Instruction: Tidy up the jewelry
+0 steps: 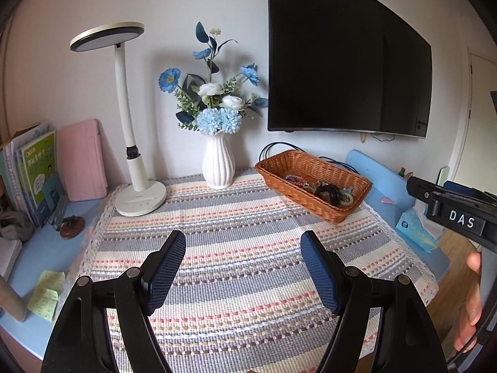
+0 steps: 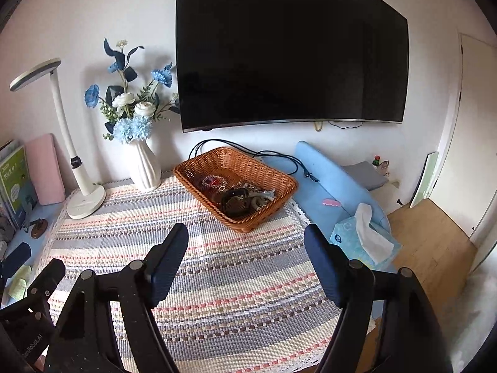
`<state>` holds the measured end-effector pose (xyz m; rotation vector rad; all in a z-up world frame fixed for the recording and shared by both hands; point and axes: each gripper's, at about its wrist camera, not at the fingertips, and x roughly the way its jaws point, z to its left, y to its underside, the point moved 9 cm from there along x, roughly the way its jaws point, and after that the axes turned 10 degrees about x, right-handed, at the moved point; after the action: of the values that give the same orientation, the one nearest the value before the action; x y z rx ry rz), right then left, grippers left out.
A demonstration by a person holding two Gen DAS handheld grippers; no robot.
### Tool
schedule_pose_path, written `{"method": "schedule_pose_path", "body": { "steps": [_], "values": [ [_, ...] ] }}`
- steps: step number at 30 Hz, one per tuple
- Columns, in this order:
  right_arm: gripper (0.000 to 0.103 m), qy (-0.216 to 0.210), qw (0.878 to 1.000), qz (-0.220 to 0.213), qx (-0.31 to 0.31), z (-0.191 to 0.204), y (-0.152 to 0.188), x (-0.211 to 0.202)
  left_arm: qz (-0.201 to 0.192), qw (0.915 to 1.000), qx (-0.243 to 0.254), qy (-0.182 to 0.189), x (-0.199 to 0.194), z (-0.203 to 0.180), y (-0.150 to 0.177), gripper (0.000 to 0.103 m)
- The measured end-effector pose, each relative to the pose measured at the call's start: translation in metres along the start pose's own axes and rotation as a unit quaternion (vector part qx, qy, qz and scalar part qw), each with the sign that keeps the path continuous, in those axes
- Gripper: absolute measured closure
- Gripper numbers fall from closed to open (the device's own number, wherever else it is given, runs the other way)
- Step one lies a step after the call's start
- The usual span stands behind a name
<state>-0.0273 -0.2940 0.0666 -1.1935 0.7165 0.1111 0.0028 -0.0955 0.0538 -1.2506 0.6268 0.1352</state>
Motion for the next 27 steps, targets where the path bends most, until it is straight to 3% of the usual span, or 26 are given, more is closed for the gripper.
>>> {"method": "schedule_pose_path", "body": {
  "steps": [22, 27],
  "values": [
    [0.025, -0.007, 0.998, 0.048, -0.041, 0.04, 0.029, 0.046, 0.031, 0.9992, -0.023, -0.011, 0.039, 0.031, 0.022, 0.026],
    [0.025, -0.011, 0.997, 0.067, -0.04, 0.052, 0.044, 0.068, 0.028, 0.9984, -0.03, -0.038, 0.053, 0.046, 0.026, 0.026]
  ]
}}
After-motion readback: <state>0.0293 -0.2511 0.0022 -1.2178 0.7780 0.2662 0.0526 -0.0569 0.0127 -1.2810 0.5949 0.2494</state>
